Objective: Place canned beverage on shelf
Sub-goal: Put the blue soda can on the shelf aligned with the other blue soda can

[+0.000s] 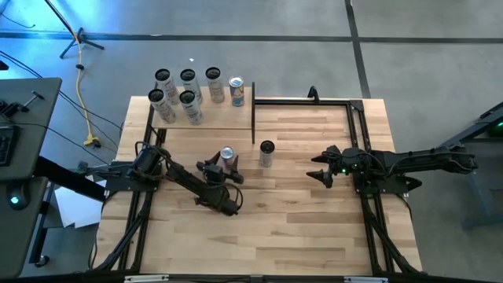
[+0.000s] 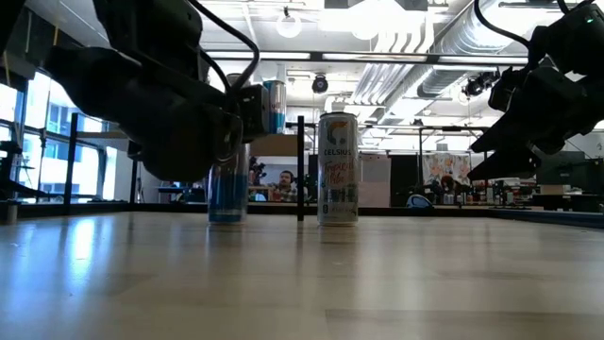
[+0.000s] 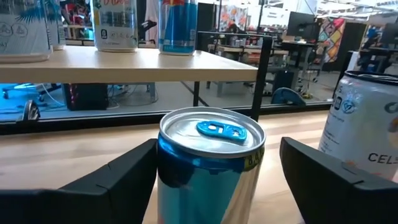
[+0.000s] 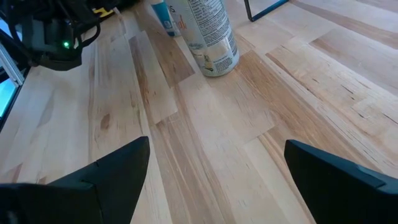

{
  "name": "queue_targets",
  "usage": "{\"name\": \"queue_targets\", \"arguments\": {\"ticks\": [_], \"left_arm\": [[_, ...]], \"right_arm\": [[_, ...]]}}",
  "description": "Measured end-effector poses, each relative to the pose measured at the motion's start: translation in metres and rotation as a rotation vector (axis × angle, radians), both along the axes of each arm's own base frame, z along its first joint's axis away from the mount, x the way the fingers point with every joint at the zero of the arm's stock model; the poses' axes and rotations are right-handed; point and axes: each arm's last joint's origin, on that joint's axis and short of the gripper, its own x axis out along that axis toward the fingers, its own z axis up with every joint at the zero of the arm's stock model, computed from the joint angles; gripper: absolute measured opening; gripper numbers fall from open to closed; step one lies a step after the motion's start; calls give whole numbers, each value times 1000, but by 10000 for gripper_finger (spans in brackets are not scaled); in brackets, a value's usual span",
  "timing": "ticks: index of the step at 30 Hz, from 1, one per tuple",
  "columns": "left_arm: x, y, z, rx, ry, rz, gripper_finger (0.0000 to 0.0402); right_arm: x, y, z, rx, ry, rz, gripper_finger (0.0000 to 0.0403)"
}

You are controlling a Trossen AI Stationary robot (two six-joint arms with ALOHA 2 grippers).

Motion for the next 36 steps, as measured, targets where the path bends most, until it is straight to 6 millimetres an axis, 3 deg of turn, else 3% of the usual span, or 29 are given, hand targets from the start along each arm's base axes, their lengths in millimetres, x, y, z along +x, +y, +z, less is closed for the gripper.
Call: {"name": "queue_targets", "arguments": {"ticks": [14, 18, 24, 36], "left_arm": [[0, 1, 0, 1, -5, 3, 155], [0, 1, 0, -4, -4, 5, 157], [1, 1, 0, -15, 21, 14, 207], [1, -10, -2, 21, 98, -24, 247]], "right_arm": [[0, 0, 0, 0, 0, 1, 360], [0, 0, 0, 0, 0, 1, 360], [0, 0, 0, 3, 0, 5, 360], [0, 0, 0, 2, 0, 4, 360]]}}
